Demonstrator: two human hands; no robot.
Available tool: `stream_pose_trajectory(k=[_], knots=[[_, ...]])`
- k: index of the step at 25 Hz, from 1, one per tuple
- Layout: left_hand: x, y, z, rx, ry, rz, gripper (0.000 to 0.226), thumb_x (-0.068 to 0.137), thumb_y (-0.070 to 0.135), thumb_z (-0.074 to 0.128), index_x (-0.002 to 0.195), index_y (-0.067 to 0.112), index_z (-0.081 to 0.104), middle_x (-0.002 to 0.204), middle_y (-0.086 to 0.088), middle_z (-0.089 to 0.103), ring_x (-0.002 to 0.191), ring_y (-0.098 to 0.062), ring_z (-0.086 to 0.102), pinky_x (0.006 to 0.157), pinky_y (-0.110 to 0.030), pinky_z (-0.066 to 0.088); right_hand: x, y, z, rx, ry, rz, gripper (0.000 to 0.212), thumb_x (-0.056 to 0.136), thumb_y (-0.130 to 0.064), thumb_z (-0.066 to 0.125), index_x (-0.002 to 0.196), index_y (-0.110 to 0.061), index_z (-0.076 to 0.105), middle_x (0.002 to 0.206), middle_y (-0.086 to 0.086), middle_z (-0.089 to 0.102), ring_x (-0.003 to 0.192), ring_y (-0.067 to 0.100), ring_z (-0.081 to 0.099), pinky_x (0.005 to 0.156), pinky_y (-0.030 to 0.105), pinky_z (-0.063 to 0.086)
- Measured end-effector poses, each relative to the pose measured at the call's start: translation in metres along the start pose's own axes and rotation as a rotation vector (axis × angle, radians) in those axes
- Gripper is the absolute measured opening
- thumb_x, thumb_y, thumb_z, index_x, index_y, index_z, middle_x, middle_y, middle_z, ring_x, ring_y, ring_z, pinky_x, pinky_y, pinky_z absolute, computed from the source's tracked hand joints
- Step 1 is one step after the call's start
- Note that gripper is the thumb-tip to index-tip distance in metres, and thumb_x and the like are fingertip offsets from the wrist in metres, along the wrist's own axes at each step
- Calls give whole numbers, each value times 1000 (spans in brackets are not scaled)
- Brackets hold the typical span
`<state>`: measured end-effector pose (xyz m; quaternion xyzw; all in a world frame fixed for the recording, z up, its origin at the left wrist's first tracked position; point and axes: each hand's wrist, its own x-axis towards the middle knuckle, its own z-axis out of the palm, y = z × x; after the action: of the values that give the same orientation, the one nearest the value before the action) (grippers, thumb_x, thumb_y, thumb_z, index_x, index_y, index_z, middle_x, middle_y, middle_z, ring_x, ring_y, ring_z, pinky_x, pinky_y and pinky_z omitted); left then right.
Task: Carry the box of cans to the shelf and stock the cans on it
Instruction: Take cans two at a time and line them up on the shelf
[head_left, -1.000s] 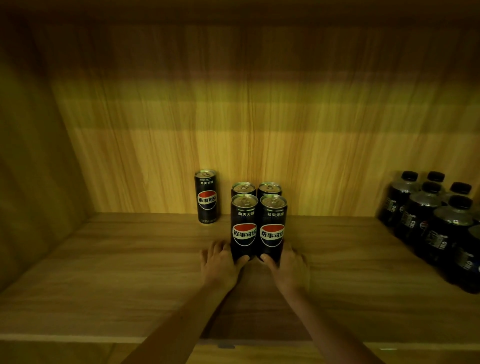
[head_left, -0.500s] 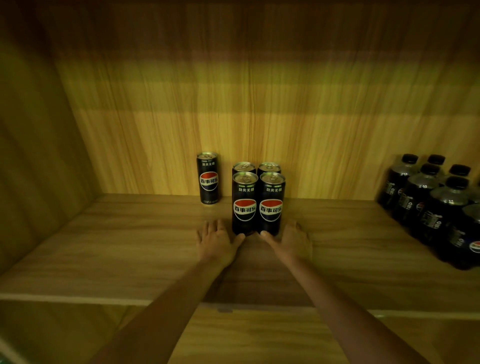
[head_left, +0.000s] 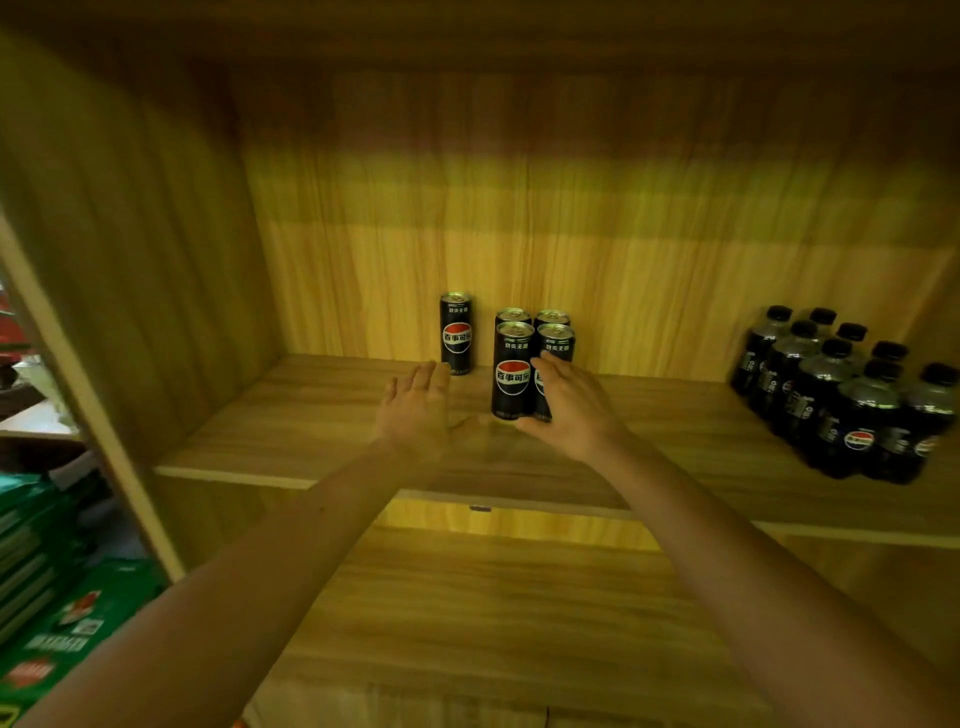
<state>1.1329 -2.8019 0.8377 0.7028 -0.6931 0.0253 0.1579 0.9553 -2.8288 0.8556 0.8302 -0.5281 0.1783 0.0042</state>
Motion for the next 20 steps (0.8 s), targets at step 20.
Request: stream_pose_trajectory(k=[20], knots=[[-291, -59, 25, -12, -96, 128, 88, 83, 59, 45, 147, 11, 7, 156, -11, 13, 145, -25, 12, 118, -41, 6, -271, -135, 67, -59, -144, 49, 81, 85, -44, 52, 143, -9, 11, 155, 11, 12, 143, 24, 12, 118, 39, 7]])
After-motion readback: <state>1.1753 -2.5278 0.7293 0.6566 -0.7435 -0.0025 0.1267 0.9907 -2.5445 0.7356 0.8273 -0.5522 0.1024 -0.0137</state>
